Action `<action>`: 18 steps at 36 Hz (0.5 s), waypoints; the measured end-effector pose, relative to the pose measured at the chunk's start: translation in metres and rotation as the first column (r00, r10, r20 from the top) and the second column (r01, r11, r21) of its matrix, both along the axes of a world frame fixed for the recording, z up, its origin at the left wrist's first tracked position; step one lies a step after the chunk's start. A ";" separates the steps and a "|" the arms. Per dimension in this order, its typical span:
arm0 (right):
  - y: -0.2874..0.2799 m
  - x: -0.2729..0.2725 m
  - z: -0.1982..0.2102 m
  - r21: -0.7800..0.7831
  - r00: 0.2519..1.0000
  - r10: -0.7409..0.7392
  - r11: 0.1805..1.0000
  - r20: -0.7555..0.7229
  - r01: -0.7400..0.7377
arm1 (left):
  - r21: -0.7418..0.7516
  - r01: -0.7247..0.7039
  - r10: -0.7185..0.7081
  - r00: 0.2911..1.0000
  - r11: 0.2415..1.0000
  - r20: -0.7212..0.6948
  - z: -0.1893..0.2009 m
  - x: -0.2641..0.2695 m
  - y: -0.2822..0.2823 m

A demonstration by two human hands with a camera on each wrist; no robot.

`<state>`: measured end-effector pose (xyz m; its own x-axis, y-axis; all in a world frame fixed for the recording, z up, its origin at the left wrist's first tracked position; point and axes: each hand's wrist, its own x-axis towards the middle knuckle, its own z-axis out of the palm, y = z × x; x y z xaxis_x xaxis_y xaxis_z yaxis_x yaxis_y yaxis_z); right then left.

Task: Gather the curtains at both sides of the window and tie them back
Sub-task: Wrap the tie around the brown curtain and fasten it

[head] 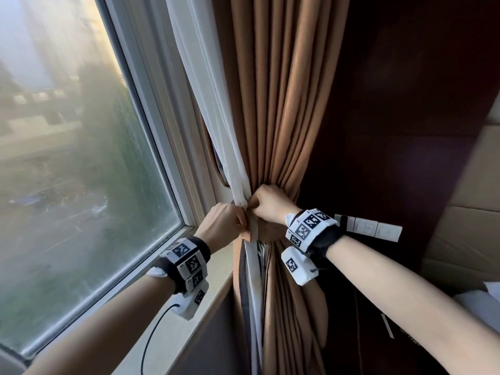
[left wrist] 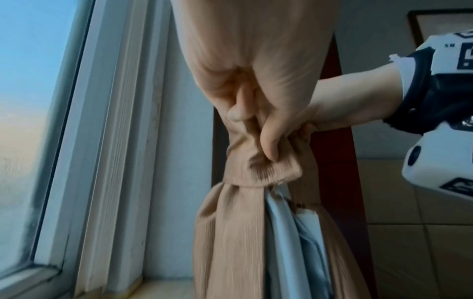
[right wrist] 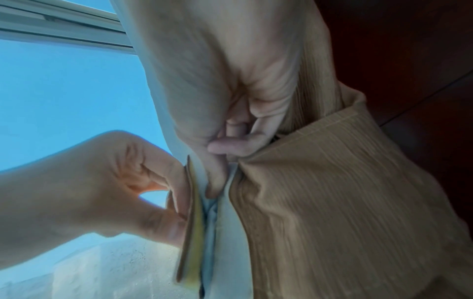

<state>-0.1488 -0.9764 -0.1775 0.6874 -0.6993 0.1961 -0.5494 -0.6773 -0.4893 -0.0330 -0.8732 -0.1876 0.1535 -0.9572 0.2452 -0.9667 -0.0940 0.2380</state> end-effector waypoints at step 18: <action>-0.006 0.002 -0.001 0.021 1.000 0.003 1.000 -0.003 -0.003 | -0.043 0.125 -0.125 0.992 0.991 0.012 -0.026 -0.005 -0.013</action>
<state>-0.1470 -0.9822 -0.1788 0.6900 -0.7012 0.1796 -0.5490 -0.6686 -0.5015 -0.0383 -0.8865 -0.2132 0.0308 -0.9572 0.2878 -0.9724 0.0379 0.2301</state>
